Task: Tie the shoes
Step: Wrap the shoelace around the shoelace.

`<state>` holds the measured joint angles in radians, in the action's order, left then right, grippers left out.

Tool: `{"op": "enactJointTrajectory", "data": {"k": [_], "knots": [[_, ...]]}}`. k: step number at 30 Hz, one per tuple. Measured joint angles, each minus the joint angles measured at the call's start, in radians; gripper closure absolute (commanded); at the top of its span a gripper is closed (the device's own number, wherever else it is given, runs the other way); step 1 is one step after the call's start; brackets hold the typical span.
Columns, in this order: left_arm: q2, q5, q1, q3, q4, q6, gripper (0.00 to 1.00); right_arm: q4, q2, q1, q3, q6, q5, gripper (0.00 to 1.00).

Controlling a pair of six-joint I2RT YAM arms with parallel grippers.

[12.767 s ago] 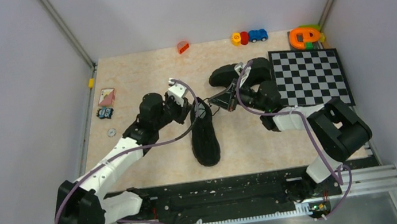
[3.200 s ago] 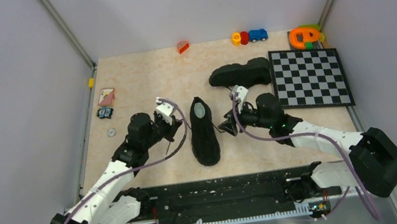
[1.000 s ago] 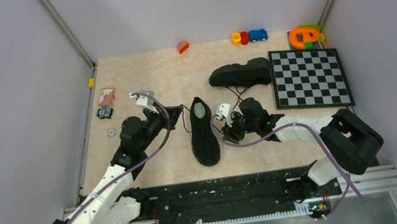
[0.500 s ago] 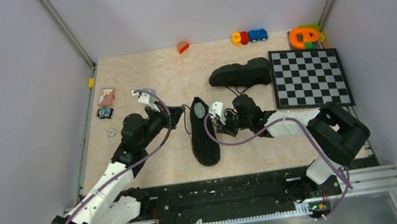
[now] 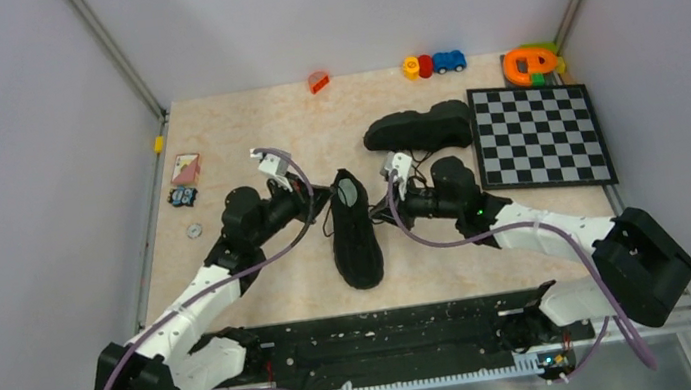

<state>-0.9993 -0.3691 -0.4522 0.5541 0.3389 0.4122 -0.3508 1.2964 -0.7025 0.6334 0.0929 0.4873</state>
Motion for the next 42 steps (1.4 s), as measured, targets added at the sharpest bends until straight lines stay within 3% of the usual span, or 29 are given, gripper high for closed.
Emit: {"op": "enactJointTrajectory", "data": {"k": [11, 21, 32, 42], "knots": [[-0.095, -0.124, 0.0, 0.0, 0.137, -0.022, 1.0, -0.069, 0.0, 0.001, 0.011, -0.212, -0.104, 1.0], [-0.097, -0.127, 0.0, 0.0, 0.155, -0.038, 1.0, 0.019, -0.011, 0.023, 0.086, -0.298, -0.154, 1.0], [-0.03, -0.084, 0.0, -0.005, 0.148, -0.071, 1.0, 0.12, -0.02, 0.071, 0.14, -0.444, -0.057, 0.98], [0.005, -0.035, 0.0, -0.023, 0.097, -0.075, 1.0, 0.02, -0.001, 0.085, 0.14, -0.586, 0.022, 0.87]]}}
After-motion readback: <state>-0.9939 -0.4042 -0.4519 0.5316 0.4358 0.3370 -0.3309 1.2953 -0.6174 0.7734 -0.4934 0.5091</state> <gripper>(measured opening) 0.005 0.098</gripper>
